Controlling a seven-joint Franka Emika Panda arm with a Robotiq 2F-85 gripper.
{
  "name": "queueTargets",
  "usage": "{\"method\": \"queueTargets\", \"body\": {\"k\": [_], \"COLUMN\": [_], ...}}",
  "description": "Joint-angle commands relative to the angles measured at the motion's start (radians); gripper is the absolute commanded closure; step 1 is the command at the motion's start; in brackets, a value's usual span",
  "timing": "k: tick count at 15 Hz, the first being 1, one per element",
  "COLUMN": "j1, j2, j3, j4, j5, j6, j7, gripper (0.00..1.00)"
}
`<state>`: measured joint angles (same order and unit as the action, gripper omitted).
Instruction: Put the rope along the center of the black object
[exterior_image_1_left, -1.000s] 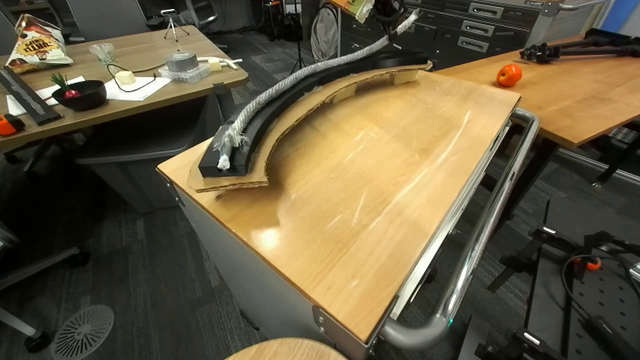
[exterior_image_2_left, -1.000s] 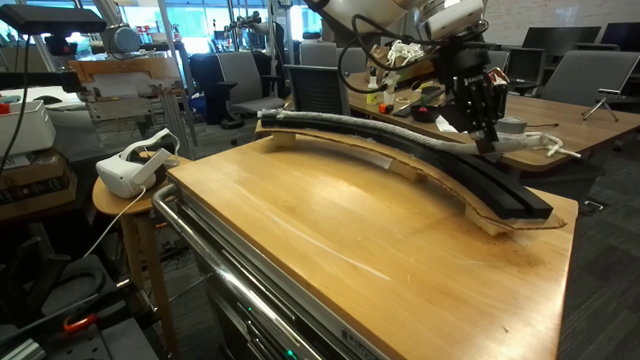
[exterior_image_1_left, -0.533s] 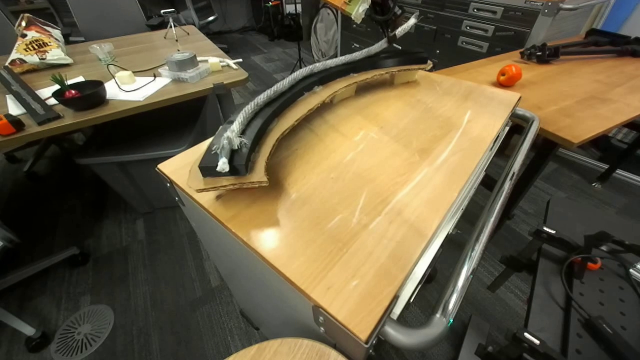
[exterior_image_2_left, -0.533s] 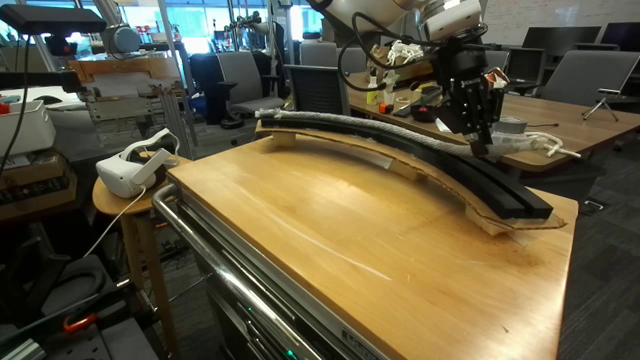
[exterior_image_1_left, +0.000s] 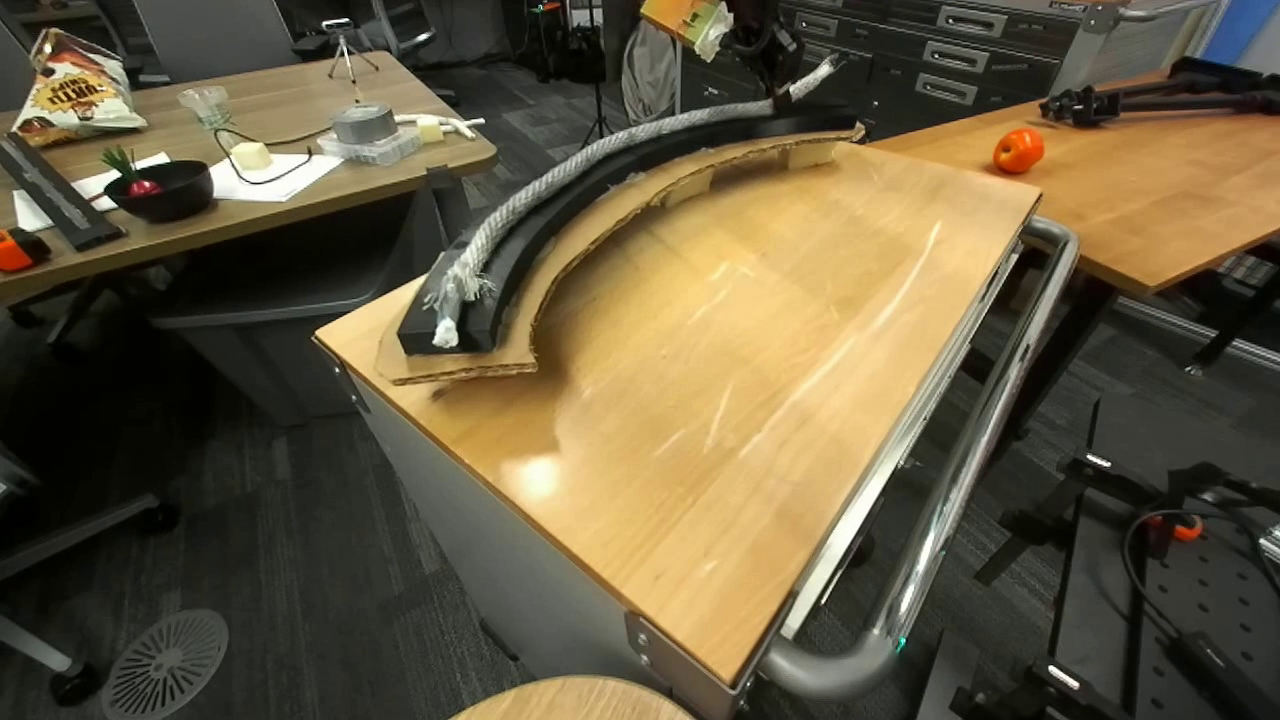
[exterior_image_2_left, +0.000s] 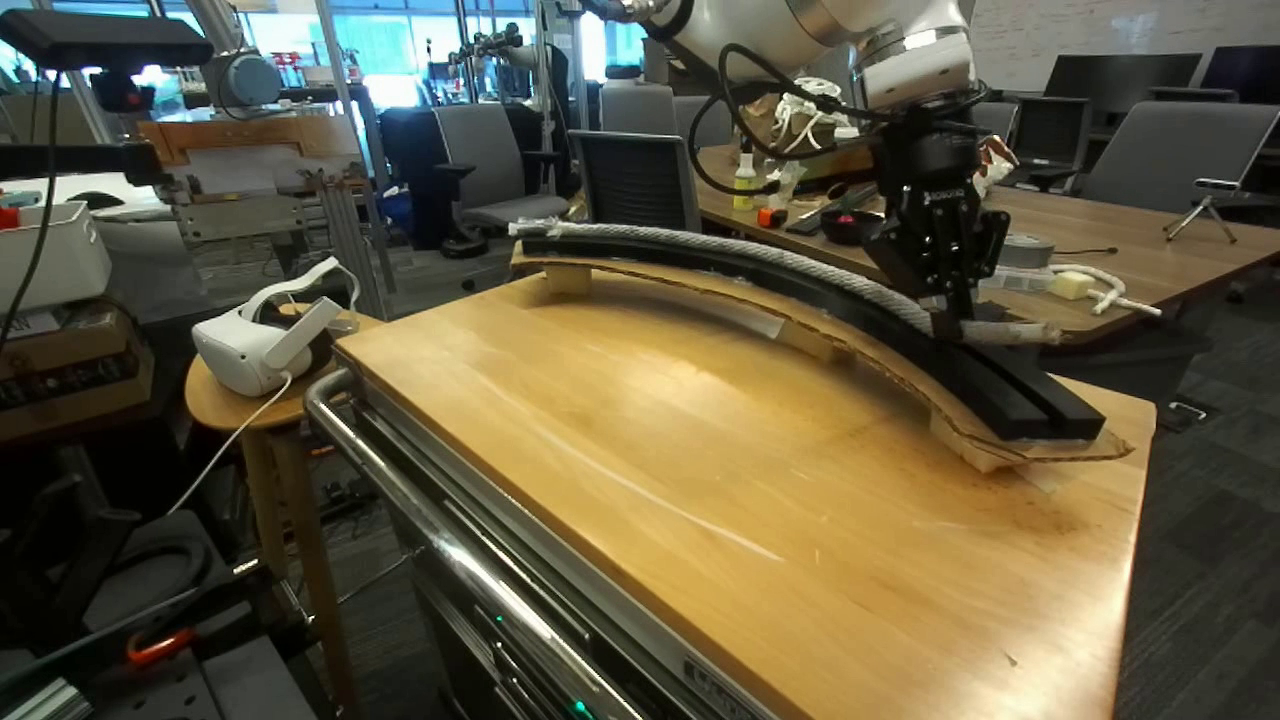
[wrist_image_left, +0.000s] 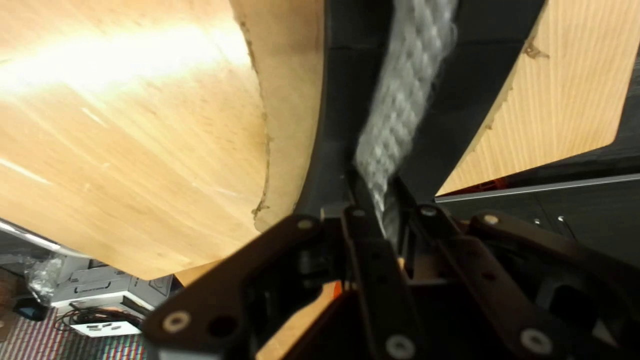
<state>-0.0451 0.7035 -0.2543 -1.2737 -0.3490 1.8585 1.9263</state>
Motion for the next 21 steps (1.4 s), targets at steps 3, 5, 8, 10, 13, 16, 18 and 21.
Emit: {"method": "queueTargets", "body": {"k": [3,5,8,10,13,16,18,21], "j1": [-0.031,-0.035,-0.036,-0.034,-0.033,-0.031,-0.029,-0.025], "j2": [0.058,0.066,0.072,0.073,0.080,0.088,0.092,0.103], "j3": [0.012,0.012,0.009,0.008,0.008,0.006,0.003,-0.001], "j4": [0.131,0.152,0.165,0.167,0.179,0.185,0.183,0.184], "j5": [0.088,0.104,0.110,0.104,0.102,0.095,0.089,0.079], "j6": [-0.119,-0.135,-0.120,-0.095,-0.085,-0.080,-0.073,-0.051], "j7": [-0.026,-0.027,-0.024,-0.025,-0.026,-0.025,-0.026,-0.028], "gripper": [0.97,0.97,0.97,0.97,0.97,0.97,0.97,0.97]}}
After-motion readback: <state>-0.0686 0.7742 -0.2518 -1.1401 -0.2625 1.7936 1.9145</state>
